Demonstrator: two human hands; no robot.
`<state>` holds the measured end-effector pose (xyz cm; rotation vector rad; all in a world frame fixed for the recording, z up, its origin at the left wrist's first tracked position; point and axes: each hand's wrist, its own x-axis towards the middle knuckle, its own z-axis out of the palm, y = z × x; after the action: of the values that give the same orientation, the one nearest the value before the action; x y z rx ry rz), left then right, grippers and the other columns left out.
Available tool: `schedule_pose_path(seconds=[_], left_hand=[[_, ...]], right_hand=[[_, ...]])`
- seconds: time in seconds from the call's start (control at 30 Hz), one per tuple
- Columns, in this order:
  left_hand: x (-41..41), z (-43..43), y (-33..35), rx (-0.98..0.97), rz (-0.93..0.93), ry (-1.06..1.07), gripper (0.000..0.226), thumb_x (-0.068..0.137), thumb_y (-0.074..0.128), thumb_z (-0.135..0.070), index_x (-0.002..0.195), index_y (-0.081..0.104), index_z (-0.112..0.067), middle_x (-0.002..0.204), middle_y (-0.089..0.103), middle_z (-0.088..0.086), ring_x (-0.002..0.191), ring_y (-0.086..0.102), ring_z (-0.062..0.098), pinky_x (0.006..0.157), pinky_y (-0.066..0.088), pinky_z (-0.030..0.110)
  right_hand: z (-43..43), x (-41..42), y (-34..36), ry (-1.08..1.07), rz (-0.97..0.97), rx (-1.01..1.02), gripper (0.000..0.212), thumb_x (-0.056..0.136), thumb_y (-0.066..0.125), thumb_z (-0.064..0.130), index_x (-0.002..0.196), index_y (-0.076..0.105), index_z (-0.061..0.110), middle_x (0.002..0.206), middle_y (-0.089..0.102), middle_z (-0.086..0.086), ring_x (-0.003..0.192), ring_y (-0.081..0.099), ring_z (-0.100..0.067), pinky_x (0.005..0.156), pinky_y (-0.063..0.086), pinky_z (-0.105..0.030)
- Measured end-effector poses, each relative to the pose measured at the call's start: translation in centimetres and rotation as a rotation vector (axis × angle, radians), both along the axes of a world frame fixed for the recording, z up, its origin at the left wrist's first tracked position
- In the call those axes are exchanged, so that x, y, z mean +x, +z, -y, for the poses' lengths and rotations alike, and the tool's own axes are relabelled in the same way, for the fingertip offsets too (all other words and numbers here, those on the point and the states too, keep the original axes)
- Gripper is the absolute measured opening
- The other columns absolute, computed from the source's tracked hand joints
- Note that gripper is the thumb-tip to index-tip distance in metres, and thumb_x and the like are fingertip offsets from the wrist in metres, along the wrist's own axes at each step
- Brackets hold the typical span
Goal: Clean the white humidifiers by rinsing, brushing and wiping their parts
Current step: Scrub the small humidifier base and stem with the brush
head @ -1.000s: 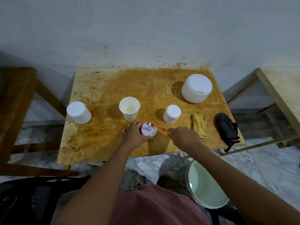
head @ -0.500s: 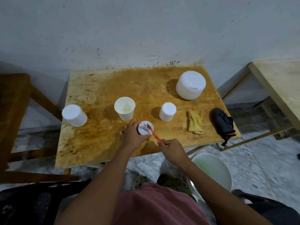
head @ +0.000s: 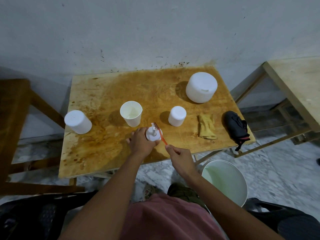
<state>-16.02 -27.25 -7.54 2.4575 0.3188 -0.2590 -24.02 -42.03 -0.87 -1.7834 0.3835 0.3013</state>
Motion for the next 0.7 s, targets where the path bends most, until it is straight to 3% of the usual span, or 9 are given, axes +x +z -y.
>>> schedule_pose_path(seconds=[0.13,0.23,0.4,0.5,0.6,0.7], left_hand=[[0.1,0.1,0.2,0.015,-0.011,0.003,0.067,0.069,0.08,-0.054,0.127,0.054,-0.032,0.132,0.056,-0.007,0.129,0.038,0.023,0.101,0.024,0.044],[0.1,0.2,0.2,0.02,-0.022,0.005,0.068,0.07,0.08,-0.054,0.128,0.053,-0.031,0.133,0.055,-0.006,0.131,0.037,0.024,0.101,0.024,0.044],[0.1,0.1,0.1,0.01,-0.019,0.004,0.069,0.069,0.079,-0.054,0.129,0.053,-0.031,0.134,0.054,-0.007,0.131,0.037,0.023,0.102,0.023,0.045],[0.0,0.2,0.1,0.02,-0.022,0.002,0.069,0.07,0.079,-0.054,0.129,0.052,-0.031,0.134,0.054,-0.007,0.132,0.036,0.023,0.101,0.024,0.045],[0.1,0.2,0.0,0.008,-0.014,0.009,0.068,0.068,0.08,-0.053,0.127,0.054,-0.033,0.133,0.055,-0.008,0.13,0.038,0.023,0.1,0.024,0.045],[0.1,0.2,0.0,0.026,-0.021,0.005,0.068,0.069,0.079,-0.054,0.127,0.053,-0.032,0.133,0.055,-0.008,0.13,0.038,0.023,0.099,0.025,0.045]], right_hand=[[-0.1,0.0,-0.2,-0.024,-0.057,0.021,0.036,0.099,0.055,0.033,0.079,0.073,0.008,0.049,0.019,0.006,0.046,0.019,-0.012,0.049,0.021,-0.026],[-0.2,-0.3,0.0,-0.029,0.0,0.031,0.024,0.1,0.055,0.03,0.096,0.078,0.025,0.048,0.019,0.007,0.046,0.018,-0.01,0.046,0.019,-0.024],[-0.3,-0.7,-0.1,-0.046,0.027,-0.014,0.029,0.1,0.055,0.027,0.108,0.067,0.001,0.044,0.019,0.011,0.044,0.018,-0.007,0.045,0.018,-0.022],[-0.5,-1.0,0.0,-0.028,0.07,-0.042,0.027,0.101,0.054,0.026,0.108,0.07,0.006,0.042,0.02,0.01,0.042,0.018,-0.006,0.044,0.018,-0.019],[-0.5,-0.8,-0.1,-0.018,0.06,-0.066,0.032,0.101,0.053,0.025,0.106,0.069,-0.002,0.041,0.021,0.01,0.041,0.019,-0.007,0.043,0.018,-0.018],[-0.4,-0.9,-0.1,-0.001,0.095,-0.072,0.029,0.101,0.053,0.027,0.104,0.073,0.006,0.043,0.023,0.011,0.042,0.021,-0.006,0.043,0.019,-0.019]])
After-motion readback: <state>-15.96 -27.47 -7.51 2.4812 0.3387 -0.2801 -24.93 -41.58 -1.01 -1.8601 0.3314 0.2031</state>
